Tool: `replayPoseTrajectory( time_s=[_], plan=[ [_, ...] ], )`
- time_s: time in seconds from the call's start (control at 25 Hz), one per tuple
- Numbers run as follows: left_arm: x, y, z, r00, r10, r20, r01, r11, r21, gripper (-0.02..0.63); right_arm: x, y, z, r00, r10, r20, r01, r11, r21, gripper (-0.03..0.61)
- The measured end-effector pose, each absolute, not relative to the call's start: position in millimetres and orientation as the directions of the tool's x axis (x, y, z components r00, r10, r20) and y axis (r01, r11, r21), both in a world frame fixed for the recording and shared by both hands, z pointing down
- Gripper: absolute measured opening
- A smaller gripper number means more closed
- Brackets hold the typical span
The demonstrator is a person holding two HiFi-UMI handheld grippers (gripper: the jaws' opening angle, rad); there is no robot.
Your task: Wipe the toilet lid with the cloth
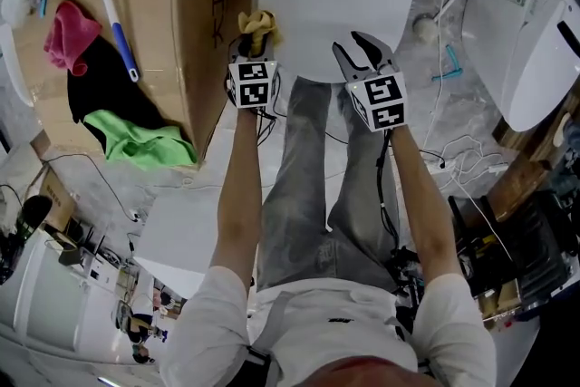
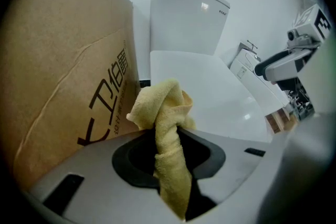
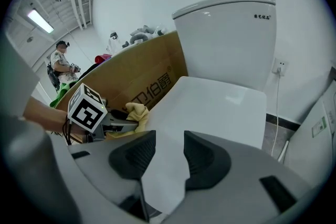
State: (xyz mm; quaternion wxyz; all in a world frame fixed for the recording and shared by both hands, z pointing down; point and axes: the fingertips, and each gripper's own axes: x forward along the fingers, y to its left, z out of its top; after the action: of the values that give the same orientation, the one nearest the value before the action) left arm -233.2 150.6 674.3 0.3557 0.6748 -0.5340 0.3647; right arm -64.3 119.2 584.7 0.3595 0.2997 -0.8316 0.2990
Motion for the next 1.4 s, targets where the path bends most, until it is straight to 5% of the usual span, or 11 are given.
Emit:
replayPoseTrajectory(
  time_s=[1.4],
  plan=[
    [-70, 175, 680, 0.227, -0.431, 0.873, -0.966, -0.211, 0.147, 0.117, 85, 159, 602, -0.541, -0.29, 0.789, -0.769, 0.551, -0.324, 0.184]
  ],
)
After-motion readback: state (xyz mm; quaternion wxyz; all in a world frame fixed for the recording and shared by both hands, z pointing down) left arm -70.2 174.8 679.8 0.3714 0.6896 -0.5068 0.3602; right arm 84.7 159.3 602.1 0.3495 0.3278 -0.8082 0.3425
